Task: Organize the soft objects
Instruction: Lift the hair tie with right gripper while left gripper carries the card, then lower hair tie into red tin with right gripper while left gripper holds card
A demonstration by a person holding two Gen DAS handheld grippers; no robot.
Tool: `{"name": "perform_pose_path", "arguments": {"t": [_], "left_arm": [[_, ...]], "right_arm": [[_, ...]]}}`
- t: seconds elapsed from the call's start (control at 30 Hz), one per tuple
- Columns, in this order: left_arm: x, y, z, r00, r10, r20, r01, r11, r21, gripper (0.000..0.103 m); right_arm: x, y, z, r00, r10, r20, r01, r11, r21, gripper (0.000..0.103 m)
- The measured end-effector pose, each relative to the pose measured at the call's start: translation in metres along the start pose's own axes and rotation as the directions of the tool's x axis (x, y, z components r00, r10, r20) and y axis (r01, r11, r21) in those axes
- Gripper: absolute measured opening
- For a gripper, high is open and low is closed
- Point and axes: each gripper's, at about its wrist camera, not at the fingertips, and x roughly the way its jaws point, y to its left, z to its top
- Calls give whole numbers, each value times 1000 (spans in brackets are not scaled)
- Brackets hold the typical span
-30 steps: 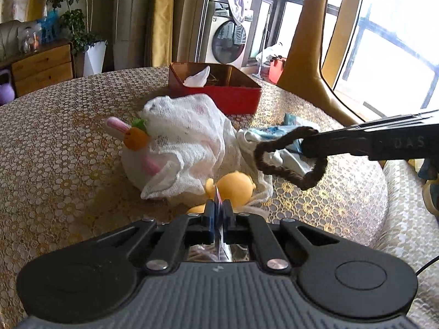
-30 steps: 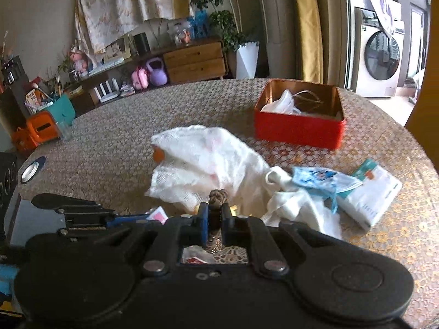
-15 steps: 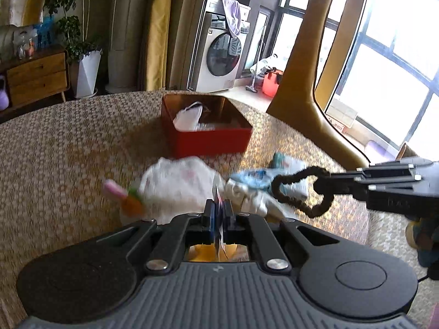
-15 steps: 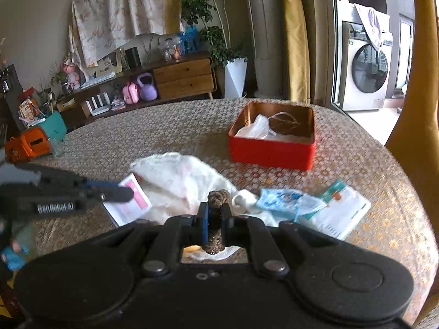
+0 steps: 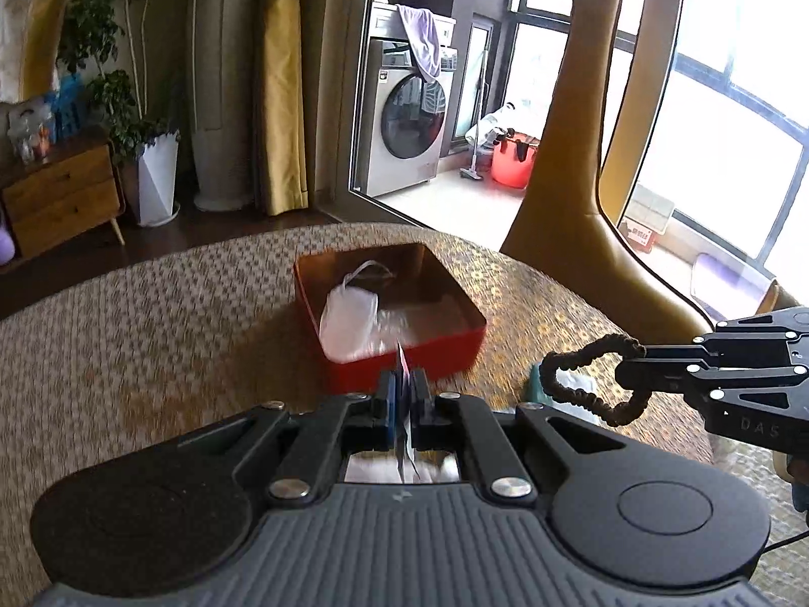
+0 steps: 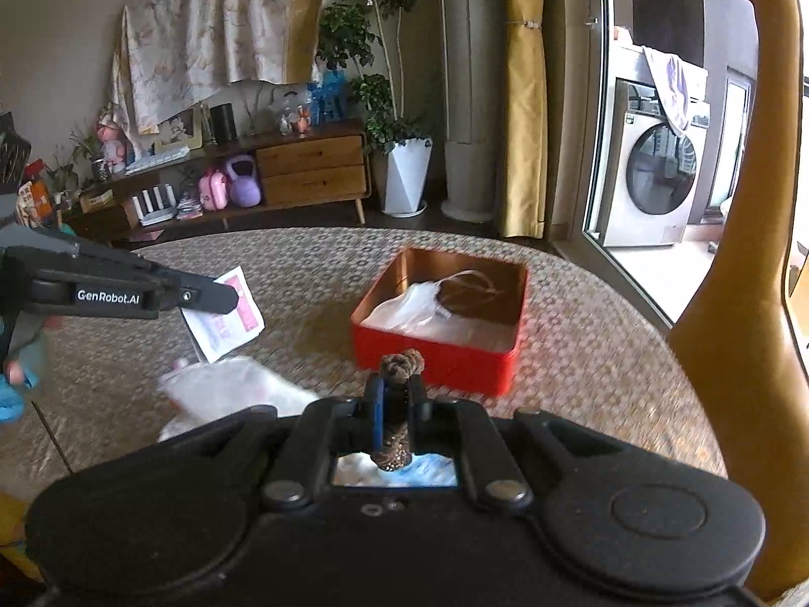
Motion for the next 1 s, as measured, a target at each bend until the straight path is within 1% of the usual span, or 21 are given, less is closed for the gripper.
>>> {"name": "perform_pose_path", "arguments": {"t": [0.17,0.3,0.5,0.6,0.87,1.0], "left_arm": [[33,-2,25,1000,14,-7,-14,1000,12,5],[63,-4,44,1000,17,-13,-17,1000,23,5],[106,-8,66,1000,21,-22,-20,999,40,5],[129,-7,74,999,13,-39,-12,1000,21,5],[191,0,84,995,-3,-102,0,999,-34,5],[217,3,84,992,19,-122,-24,999,-40,5]], "right_arm": [[26,-17,19,999,-40,2,40,999,-16,8],[49,-29,29,998,-56,-1,56,998,-19,8],[88,-41,38,997,-76,-20,75,997,-32,8],[107,-42,42,996,-80,-32,78,996,-42,8],[156,-50,45,995,-69,-71,67,997,-23,8],[175,-52,40,993,-66,-94,64,998,-20,8]]}}
